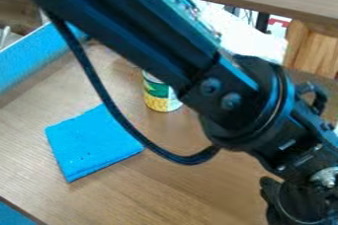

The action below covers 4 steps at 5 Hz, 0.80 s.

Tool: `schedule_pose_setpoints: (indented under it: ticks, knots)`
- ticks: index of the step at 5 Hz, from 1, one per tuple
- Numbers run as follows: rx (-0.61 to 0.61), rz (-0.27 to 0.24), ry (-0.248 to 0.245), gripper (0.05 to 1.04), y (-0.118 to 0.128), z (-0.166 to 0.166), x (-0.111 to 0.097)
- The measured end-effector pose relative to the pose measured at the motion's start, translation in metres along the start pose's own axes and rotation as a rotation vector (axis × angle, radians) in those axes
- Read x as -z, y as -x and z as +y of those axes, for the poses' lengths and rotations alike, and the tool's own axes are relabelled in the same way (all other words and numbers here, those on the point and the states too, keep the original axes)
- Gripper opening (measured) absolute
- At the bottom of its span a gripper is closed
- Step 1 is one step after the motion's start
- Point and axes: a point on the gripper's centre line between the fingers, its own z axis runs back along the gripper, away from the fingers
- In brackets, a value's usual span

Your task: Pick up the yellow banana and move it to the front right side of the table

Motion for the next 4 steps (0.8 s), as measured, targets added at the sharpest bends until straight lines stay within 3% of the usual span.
schedule_pose_setpoints:
  ticks: [1,2,3,4]
  knots:
    - [-0.003,0.024,-0.002,0.957,0.006,0.001,0.006]
    - [-0.045,-0.017,0.027,1.007,0.003,0.012,-0.021]
    - [-0.11,-0.091,0.037,1.003,-0.003,0.028,-0.067]
    - [-0.2,-0.094,0.025,1.001,0.009,0.049,-0.121]
